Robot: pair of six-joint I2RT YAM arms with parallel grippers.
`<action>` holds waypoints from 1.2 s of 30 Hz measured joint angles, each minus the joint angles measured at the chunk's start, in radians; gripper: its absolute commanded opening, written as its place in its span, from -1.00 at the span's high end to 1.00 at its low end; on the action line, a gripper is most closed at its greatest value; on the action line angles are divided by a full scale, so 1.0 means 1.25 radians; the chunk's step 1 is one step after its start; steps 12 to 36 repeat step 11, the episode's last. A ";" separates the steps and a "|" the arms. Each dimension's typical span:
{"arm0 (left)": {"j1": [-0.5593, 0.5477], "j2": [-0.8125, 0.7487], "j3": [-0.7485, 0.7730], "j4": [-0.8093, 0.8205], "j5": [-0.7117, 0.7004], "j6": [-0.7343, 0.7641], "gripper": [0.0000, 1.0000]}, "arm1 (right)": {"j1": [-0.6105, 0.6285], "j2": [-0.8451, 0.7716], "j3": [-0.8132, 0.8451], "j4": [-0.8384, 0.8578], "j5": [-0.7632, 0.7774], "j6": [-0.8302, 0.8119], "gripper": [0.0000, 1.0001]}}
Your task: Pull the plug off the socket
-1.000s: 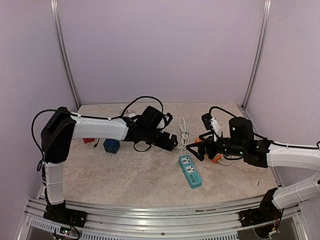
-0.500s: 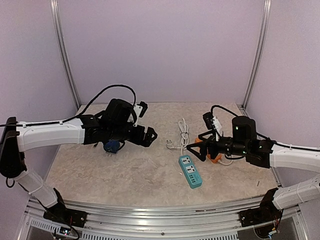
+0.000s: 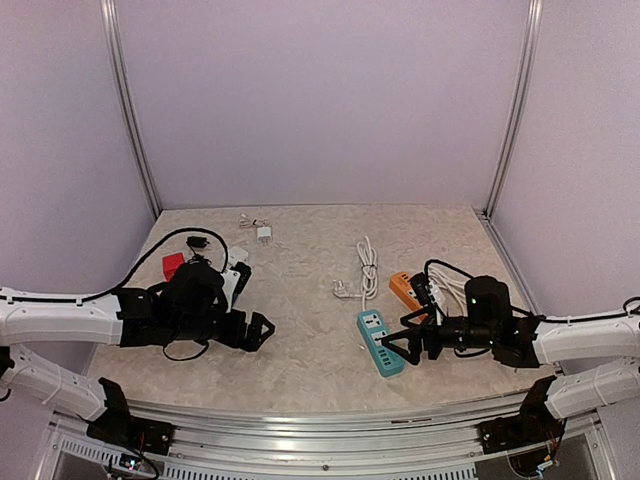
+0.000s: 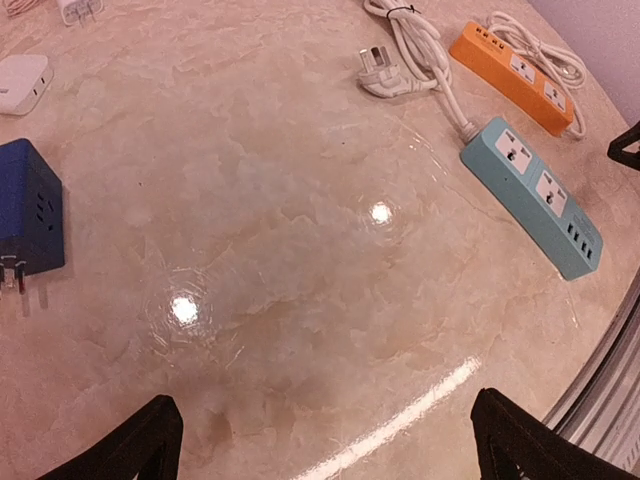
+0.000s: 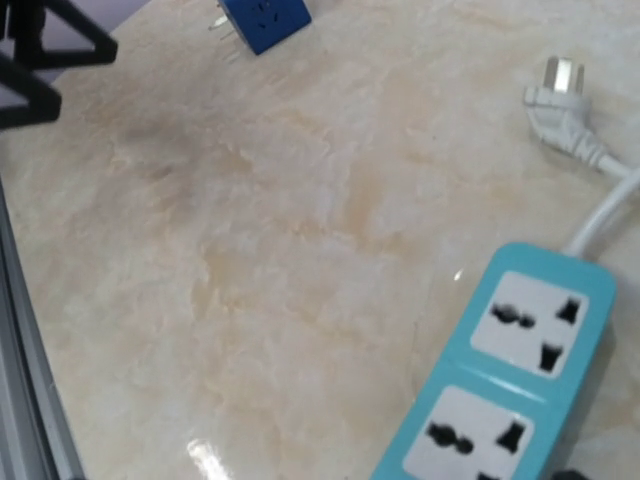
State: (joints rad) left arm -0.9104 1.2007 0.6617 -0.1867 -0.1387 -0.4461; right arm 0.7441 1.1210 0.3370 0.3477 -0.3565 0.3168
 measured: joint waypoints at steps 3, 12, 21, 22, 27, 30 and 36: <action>-0.021 -0.007 -0.027 0.013 -0.007 -0.029 -0.97 | 0.002 0.002 -0.019 0.028 -0.001 0.016 -0.99; -0.049 0.021 -0.029 0.065 -0.022 -0.061 -0.97 | 0.002 0.002 -0.020 0.068 0.002 0.030 -0.99; -0.049 0.021 -0.029 0.065 -0.022 -0.061 -0.97 | 0.002 0.002 -0.020 0.068 0.002 0.030 -0.99; -0.049 0.021 -0.029 0.065 -0.022 -0.061 -0.97 | 0.002 0.002 -0.020 0.068 0.002 0.030 -0.99; -0.049 0.021 -0.029 0.065 -0.022 -0.061 -0.97 | 0.002 0.002 -0.020 0.068 0.002 0.030 -0.99; -0.049 0.021 -0.029 0.065 -0.022 -0.061 -0.97 | 0.002 0.002 -0.020 0.068 0.002 0.030 -0.99; -0.049 0.021 -0.029 0.065 -0.022 -0.061 -0.97 | 0.002 0.002 -0.020 0.068 0.002 0.030 -0.99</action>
